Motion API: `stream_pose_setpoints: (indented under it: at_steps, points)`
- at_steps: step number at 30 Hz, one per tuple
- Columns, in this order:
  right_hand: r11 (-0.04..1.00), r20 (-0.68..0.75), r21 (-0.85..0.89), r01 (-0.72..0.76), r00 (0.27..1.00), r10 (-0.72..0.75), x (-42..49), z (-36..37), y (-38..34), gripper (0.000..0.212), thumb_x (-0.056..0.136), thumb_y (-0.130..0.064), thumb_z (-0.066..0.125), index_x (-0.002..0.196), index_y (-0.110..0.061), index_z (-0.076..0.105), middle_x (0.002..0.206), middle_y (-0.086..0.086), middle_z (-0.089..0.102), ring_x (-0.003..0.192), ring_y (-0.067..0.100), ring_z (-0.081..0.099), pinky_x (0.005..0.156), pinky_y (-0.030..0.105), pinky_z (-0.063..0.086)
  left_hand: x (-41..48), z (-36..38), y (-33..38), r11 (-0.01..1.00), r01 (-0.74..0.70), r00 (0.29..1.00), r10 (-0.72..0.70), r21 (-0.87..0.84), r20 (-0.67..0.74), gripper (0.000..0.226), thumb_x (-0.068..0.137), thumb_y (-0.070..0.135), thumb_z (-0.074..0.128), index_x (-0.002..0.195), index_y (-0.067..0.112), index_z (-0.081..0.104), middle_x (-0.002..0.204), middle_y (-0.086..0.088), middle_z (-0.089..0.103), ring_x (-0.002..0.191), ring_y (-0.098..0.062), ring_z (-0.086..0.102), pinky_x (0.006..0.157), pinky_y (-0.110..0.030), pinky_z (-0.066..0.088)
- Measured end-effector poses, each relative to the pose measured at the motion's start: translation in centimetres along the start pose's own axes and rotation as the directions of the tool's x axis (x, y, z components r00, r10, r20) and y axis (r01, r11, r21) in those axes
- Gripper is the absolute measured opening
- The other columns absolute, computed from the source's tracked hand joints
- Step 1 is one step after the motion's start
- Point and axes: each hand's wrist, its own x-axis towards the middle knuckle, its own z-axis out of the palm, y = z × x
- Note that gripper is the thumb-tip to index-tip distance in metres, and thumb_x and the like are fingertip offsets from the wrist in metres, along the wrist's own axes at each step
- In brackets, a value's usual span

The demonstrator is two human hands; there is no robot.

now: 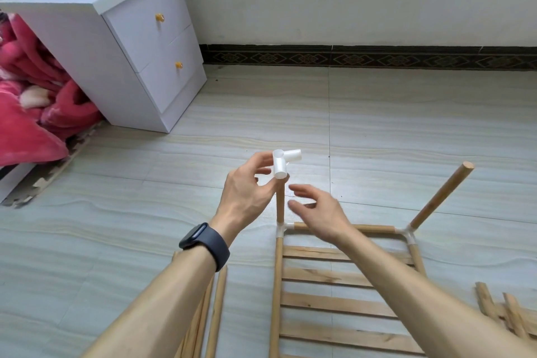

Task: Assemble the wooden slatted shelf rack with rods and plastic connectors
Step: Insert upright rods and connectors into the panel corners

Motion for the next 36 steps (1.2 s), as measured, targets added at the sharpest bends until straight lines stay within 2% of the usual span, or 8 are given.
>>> stream_pose_setpoints:
  at_steps: [3,8,12,17,21,26,32,36]
  points:
    - [0.997,0.1,-0.076,0.033,0.995,-0.025,0.3,1.3,0.6,0.042,0.092,-0.036,0.073,0.131,-0.043,0.061,0.126,-0.013,0.063,0.086,-0.006,0.069,0.064,0.008,0.048,0.3,0.4,0.0,0.999,-0.053,0.996,0.053,0.015,-0.068,0.044,0.089,0.038,0.075,0.129,0.048,0.058,0.102,0.03,0.068,0.099,0.014,0.062,0.082,-0.009,0.047]
    - [0.962,0.022,-0.236,0.14,0.99,-0.138,1.4,2.0,0.4,0.018,0.098,-0.038,0.065,0.113,-0.028,0.063,0.109,-0.006,0.074,0.09,0.013,0.072,0.075,0.028,0.053,0.6,1.2,-1.0,0.986,-0.126,0.987,0.135,0.107,-0.085,0.037,0.091,0.02,0.073,0.115,0.043,0.059,0.086,0.05,0.06,0.084,0.022,0.061,0.07,-0.003,0.043]
    - [0.9,0.044,-0.358,0.248,0.967,-0.249,1.9,2.4,0.4,0.017,0.103,-0.031,0.055,0.112,-0.017,0.059,0.098,0.001,0.075,0.089,0.033,0.065,0.079,0.043,0.049,0.8,0.9,-1.0,0.973,-0.157,0.98,0.175,0.17,-0.096,0.038,0.092,0.024,0.072,0.119,0.044,0.055,0.106,0.054,0.045,0.056,0.006,0.057,0.052,-0.006,0.034]
    - [0.893,0.049,-0.362,0.269,0.962,-0.27,2.0,2.0,0.9,0.017,0.104,-0.03,0.055,0.111,-0.015,0.06,0.098,0.0,0.076,0.088,0.033,0.065,0.078,0.042,0.05,1.0,1.8,-1.5,0.984,-0.128,0.983,0.142,0.122,-0.114,0.027,0.09,0.025,0.07,0.114,0.037,0.068,0.089,0.043,0.065,0.078,0.022,0.059,0.062,-0.002,0.035]
    - [0.894,0.037,-0.364,0.263,0.963,-0.268,1.9,2.2,1.1,0.018,0.104,-0.032,0.055,0.112,-0.016,0.06,0.098,-0.002,0.077,0.086,0.033,0.065,0.077,0.041,0.049,1.1,2.3,-1.7,0.986,-0.12,0.984,0.134,0.118,-0.121,0.021,0.091,0.036,0.066,0.11,0.032,0.072,0.09,0.022,0.076,0.096,0.007,0.067,0.067,-0.005,0.039]
    - [0.922,0.027,-0.329,0.202,0.978,-0.205,1.3,2.1,1.0,0.015,0.102,-0.038,0.058,0.113,-0.029,0.061,0.105,-0.006,0.076,0.091,0.019,0.071,0.078,0.034,0.052,0.5,1.9,-1.6,0.993,-0.086,0.992,0.092,0.077,-0.082,0.013,0.092,0.034,0.069,0.105,0.032,0.067,0.089,0.023,0.075,0.098,0.009,0.067,0.075,-0.008,0.044]
    - [0.889,0.089,-0.433,0.147,0.989,-0.12,-4.2,1.1,3.8,0.057,0.099,-0.049,0.055,0.149,-0.033,0.033,0.135,-0.004,0.063,0.115,0.016,0.065,0.095,0.035,0.049,-2.5,0.6,-1.6,0.988,0.009,1.0,-0.011,0.151,0.011,0.033,0.093,0.045,0.067,0.123,0.044,0.053,0.108,0.015,0.074,0.108,-0.003,0.066,0.088,-0.028,0.051]
    - [0.778,0.255,-0.605,0.169,0.967,-0.012,-13.7,1.0,9.8,0.068,0.098,-0.06,0.046,0.156,-0.03,0.028,0.155,-0.006,0.046,0.14,0.016,0.044,0.114,0.031,0.036,-7.6,-1.8,-2.6,0.982,0.126,0.99,-0.115,0.139,-0.086,0.033,0.095,0.034,0.065,0.128,0.037,0.057,0.11,0.02,0.07,0.102,0.005,0.064,0.089,-0.024,0.052]
